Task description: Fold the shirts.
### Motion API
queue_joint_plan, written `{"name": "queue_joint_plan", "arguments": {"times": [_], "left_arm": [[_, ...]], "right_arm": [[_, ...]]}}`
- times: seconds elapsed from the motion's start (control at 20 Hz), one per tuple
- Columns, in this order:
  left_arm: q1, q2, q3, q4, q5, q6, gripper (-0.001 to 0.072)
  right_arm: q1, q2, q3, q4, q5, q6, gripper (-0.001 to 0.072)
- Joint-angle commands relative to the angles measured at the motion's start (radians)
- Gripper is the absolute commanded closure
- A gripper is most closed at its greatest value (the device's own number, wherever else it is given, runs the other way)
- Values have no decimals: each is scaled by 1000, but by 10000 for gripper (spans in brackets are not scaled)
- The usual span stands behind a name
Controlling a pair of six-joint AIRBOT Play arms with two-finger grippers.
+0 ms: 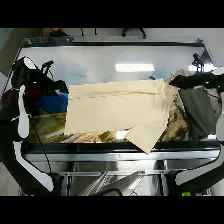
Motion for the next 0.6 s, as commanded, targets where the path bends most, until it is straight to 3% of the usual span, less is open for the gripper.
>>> {"name": "queue_joint_plan", "arguments": {"times": [0.0,0.25,0.4,0.55], "left_arm": [[30,120,-272,-40,-54,-14,13],[23,300,-743,-43,136,34,13],[22,319,-821,-48,185,42,13],[21,318,-866,-201,220,101,14]], "right_arm": [[-90,158,-235,-30,105,95,330],[-222,336,-631,-30,102,192,329],[-245,366,-742,-30,103,190,328],[-228,369,-832,-26,95,177,319]]}}
